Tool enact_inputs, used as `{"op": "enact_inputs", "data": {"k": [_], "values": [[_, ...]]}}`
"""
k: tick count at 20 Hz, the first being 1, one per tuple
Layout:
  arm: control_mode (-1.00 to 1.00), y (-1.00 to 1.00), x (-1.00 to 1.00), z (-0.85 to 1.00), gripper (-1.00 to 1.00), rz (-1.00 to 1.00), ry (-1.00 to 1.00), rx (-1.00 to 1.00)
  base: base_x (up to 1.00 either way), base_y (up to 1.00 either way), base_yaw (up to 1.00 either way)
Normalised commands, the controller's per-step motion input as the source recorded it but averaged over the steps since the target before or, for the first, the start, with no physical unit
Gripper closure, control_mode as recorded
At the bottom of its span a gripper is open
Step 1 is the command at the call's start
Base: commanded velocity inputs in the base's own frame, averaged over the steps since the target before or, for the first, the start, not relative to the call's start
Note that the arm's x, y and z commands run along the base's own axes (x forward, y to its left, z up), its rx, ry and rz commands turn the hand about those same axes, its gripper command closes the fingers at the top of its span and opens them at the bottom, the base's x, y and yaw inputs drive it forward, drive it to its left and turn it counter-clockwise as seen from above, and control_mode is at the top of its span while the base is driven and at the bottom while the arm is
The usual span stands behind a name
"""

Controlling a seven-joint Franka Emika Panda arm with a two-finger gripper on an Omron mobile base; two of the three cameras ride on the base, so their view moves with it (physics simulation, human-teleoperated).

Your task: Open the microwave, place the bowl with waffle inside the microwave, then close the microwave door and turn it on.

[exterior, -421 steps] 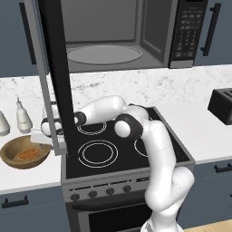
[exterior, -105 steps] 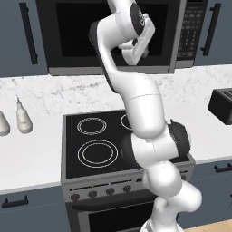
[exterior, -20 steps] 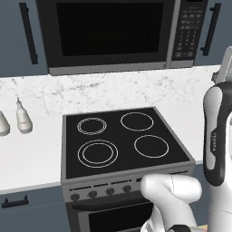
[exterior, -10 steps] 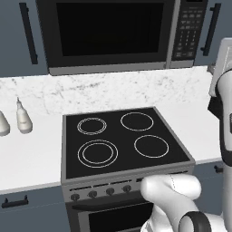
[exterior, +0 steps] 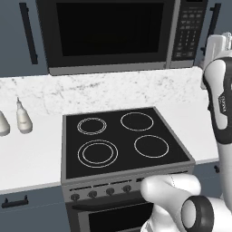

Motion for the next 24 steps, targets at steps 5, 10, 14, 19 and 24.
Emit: {"op": "enact_inputs", "data": {"k": [5, 10, 14, 19, 24], "values": [[-1.00, 0.00, 0.24, 0.00, 1.00, 0.00, 0.00, -0.03, 0.00, 0.00, 0.00], [-1.00, 0.00, 0.40, 0.00, 1.00, 0.00, 0.00, -0.01, 0.00, 0.00, 0.00], [-1.00, 0.00, 0.41, 0.00, 1.00, 0.00, -0.03, 0.00, 0.00, 0.00, 0.00], [-1.00, -0.06, 0.35, -0.03, 1.00, 0.00, -0.03, 0.00, 0.00, 0.00, 0.00], [-1.00, -0.06, 0.35, -0.10, 1.00, 0.00, -0.02, 0.00, 0.00, 0.00, 0.00]]}}
